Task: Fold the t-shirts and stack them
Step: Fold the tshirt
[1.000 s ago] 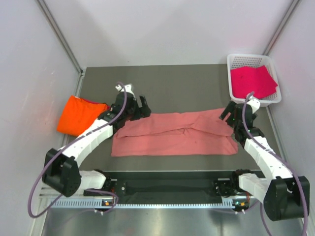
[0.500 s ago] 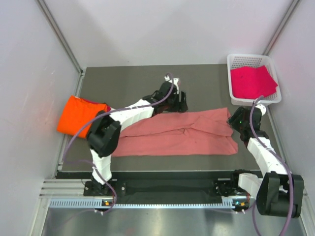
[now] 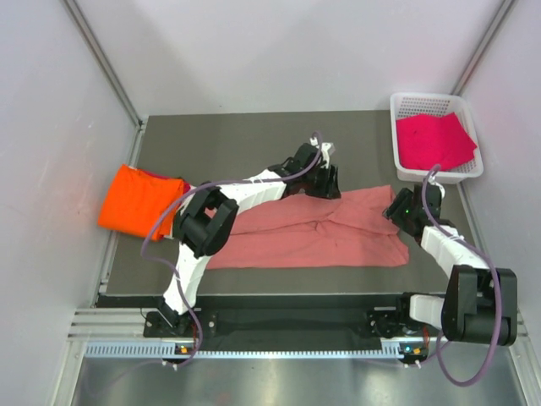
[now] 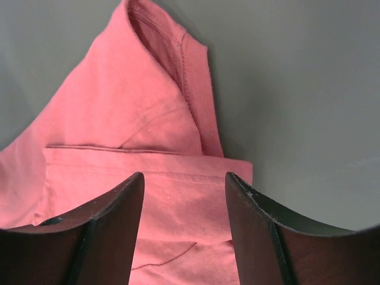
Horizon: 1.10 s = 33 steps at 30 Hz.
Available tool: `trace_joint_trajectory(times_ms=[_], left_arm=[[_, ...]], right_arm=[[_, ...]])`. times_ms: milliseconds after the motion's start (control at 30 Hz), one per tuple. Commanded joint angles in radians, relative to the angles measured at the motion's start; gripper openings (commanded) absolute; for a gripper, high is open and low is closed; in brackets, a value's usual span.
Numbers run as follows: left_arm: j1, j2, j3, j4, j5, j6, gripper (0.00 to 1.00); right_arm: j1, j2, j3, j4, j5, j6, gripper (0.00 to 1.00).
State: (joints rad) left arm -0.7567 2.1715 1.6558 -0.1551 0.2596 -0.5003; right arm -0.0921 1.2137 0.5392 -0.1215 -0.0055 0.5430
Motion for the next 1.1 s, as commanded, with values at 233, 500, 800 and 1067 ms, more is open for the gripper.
trace_joint_trajectory(times_ms=[233,500,800,1067], left_arm=[[-0.046,0.165,0.200,0.058,0.096,-0.001,0.48],[-0.062,0.211,0.242,0.048,0.086,-0.011,0.39],[-0.072,0.177,0.213,0.017,-0.063,0.034,0.50],[-0.084,0.234,0.271,-0.012,-0.019,0.034,0.37]], right_arm=[[-0.006,-0.080,0.011,0.026,0.035,0.000,0.57],[-0.009,-0.103,0.016,0.010,0.041,-0.006,0.57],[-0.011,-0.100,0.008,0.019,0.035,-0.006,0.57],[-0.014,-0.102,0.007,0.020,0.033,-0.005,0.57]])
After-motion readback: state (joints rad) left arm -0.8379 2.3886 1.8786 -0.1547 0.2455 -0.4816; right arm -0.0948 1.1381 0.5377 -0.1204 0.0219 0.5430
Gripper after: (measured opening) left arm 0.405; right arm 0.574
